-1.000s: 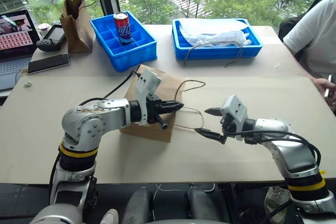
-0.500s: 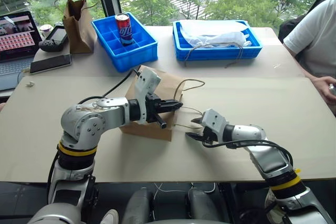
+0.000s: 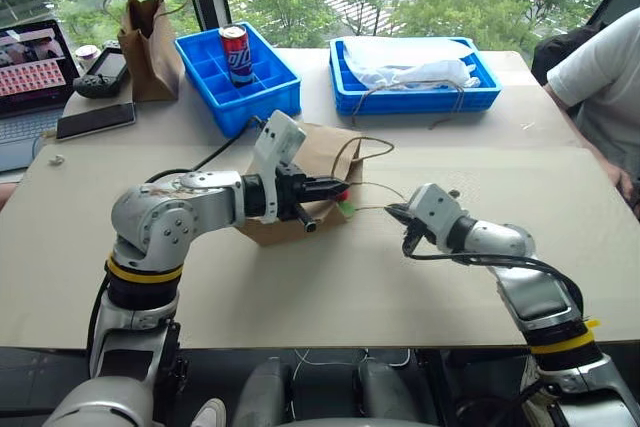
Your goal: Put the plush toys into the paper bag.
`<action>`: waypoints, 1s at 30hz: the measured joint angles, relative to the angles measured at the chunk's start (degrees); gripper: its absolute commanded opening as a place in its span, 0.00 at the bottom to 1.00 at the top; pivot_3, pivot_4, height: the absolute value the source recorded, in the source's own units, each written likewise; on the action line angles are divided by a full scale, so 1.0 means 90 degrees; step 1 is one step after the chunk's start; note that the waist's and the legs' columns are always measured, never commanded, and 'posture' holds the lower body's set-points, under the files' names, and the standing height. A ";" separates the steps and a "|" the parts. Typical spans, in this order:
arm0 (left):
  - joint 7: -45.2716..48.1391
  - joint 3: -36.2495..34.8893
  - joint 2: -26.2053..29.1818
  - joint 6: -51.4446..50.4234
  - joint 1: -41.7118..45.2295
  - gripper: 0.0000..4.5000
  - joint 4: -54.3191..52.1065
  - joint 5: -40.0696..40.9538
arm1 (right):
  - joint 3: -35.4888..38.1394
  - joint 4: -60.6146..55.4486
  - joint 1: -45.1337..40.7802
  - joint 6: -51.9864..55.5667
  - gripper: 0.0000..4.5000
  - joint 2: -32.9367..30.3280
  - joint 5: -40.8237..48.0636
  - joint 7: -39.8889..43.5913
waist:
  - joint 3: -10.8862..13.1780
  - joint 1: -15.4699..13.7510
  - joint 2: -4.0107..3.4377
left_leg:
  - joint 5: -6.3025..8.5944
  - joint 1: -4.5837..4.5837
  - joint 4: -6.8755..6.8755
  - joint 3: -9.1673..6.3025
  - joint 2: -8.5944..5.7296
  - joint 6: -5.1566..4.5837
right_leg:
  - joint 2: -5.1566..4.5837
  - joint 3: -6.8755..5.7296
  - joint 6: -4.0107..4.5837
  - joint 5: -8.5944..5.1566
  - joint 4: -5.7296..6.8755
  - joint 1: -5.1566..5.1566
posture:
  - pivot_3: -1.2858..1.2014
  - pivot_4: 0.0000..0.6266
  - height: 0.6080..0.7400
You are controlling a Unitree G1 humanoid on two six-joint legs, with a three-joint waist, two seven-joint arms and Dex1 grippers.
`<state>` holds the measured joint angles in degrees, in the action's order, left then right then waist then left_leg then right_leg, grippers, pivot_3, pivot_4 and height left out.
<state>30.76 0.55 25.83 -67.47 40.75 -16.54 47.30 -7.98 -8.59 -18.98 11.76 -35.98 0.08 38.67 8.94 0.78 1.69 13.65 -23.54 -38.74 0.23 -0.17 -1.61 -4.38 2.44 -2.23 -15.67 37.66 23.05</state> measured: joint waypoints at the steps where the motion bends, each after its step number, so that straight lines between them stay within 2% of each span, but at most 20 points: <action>1: 0.0042 0.0004 0.0021 0.0069 0.0116 0.00 0.0114 -0.0040 | 0.0090 -0.0157 -0.0121 -0.0049 0.01 -0.0122 0.0008 0.0019 | 0.0000 -0.0002 0.0000 | 0.0000 -0.0009 0.0000 0.0001 0.0000 0.0000 | 0.0000 0.0001 0.0000 0.0000 0.0002 0.0009 | 0.52 0.24 1.00; 9: 0.0299 0.0011 0.0141 0.0484 0.0467 0.00 0.0510 -0.0382 | 0.0379 -0.0991 -0.1146 -0.0122 0.01 -0.0788 0.0137 0.0674 | 0.0001 -0.0004 0.0001 | 0.0001 -0.0020 0.0000 0.0001 0.0000 -0.0001 | -0.0001 -0.0002 0.0000 0.0000 -0.0006 0.0013 | 0.52 0.24 1.00; 18: 0.0342 0.0005 0.0128 0.0701 0.0479 0.00 0.0670 -0.0644 | -0.0068 -0.1120 -0.2560 -0.0112 0.01 -0.1238 0.0006 0.1587 | 0.0002 -0.0019 0.0000 | 0.0001 -0.0024 -0.0001 0.0000 0.0000 -0.0003 | -0.0005 -0.0005 0.0000 0.0000 -0.0007 0.0015 | 0.52 0.24 1.00; 25: 0.0284 -0.0043 0.0114 0.0849 0.0351 0.00 0.0669 -0.0772 | -0.0245 -0.1068 -0.2913 0.0112 0.01 -0.1343 -0.0106 0.1958 | 0.0002 -0.0014 0.0001 | 0.0002 -0.0024 0.0000 -0.0001 0.0002 -0.0003 | -0.0005 -0.0004 0.0001 0.0001 -0.0005 0.0017 | 0.52 0.24 1.00; 30: 0.0309 -0.0042 0.0097 0.1149 0.0442 0.00 0.0821 -0.0985 | -0.0248 -0.0968 -0.2996 0.0398 0.01 -0.1371 -0.0366 0.1887 | 0.0002 -0.0019 0.0001 | 0.0001 -0.0024 -0.0002 0.0000 0.0001 -0.0003 | -0.0006 -0.0004 0.0002 0.0001 -0.0004 0.0018 | 0.52 0.24 1.00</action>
<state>33.54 0.17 26.70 -57.13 44.72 -9.15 38.43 -10.21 -17.31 -45.94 15.34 -48.32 -3.21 55.65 8.95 0.60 1.69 13.67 -23.77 -38.76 0.23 -0.16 -1.64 -4.43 2.40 -2.21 -15.66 37.62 23.21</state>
